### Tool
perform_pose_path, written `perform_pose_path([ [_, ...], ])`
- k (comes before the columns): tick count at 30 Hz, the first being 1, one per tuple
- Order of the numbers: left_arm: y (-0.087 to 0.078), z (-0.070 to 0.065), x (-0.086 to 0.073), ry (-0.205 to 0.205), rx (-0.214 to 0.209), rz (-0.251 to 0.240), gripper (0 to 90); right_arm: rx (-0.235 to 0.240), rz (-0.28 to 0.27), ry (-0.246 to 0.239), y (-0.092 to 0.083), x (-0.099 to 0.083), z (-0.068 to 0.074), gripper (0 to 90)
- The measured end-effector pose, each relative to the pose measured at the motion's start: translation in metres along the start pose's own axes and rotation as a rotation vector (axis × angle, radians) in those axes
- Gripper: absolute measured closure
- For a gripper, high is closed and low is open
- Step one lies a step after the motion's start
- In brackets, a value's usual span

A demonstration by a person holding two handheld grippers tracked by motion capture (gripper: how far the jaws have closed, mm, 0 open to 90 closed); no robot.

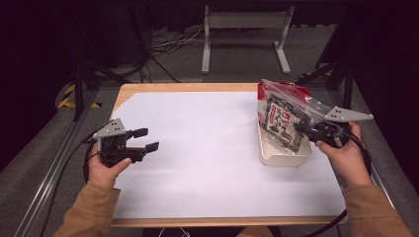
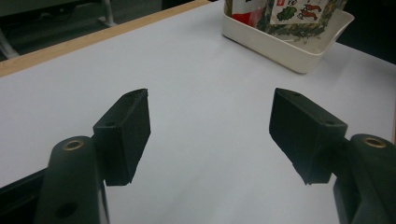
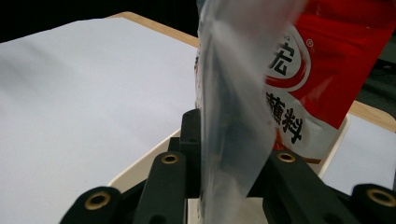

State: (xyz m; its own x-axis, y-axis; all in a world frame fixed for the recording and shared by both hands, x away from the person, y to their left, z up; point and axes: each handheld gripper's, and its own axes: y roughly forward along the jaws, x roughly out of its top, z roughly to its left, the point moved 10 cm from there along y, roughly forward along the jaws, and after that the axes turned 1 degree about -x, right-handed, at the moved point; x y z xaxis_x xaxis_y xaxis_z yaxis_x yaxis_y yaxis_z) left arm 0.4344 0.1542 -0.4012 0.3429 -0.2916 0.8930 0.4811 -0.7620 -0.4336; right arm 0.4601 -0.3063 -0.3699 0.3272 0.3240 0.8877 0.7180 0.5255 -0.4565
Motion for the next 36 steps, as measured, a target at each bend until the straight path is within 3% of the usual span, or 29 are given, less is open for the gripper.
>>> perform_pose_path([
  [3,-0.002,0.0,0.0,-0.004,0.005,-0.002,30.0,0.001,-0.01,0.012,-0.001,0.001,-0.002,74.1],
  [5,-0.003,0.0,-0.001,-0.001,0.005,-0.004,29.7,-0.007,-0.021,0.028,-0.002,0.001,-0.004,63.7],
  [9,-0.005,-0.001,-0.005,-0.007,0.006,-0.003,29.6,-0.039,-0.094,0.066,-0.009,0.001,-0.006,45.3],
  [13,-0.009,-0.005,-0.012,-0.007,0.008,0.004,29.2,-0.096,-0.141,0.07,-0.023,-0.001,-0.005,37.6],
  [18,-0.017,-0.009,-0.02,-0.004,0.016,-0.008,28.7,-0.126,-0.164,0.057,-0.037,-0.004,0.003,34.3],
  [36,-0.032,-0.021,-0.046,-0.002,-0.005,-0.04,28.1,-0.059,-0.153,0.032,-0.038,-0.043,0.054,33.7],
])
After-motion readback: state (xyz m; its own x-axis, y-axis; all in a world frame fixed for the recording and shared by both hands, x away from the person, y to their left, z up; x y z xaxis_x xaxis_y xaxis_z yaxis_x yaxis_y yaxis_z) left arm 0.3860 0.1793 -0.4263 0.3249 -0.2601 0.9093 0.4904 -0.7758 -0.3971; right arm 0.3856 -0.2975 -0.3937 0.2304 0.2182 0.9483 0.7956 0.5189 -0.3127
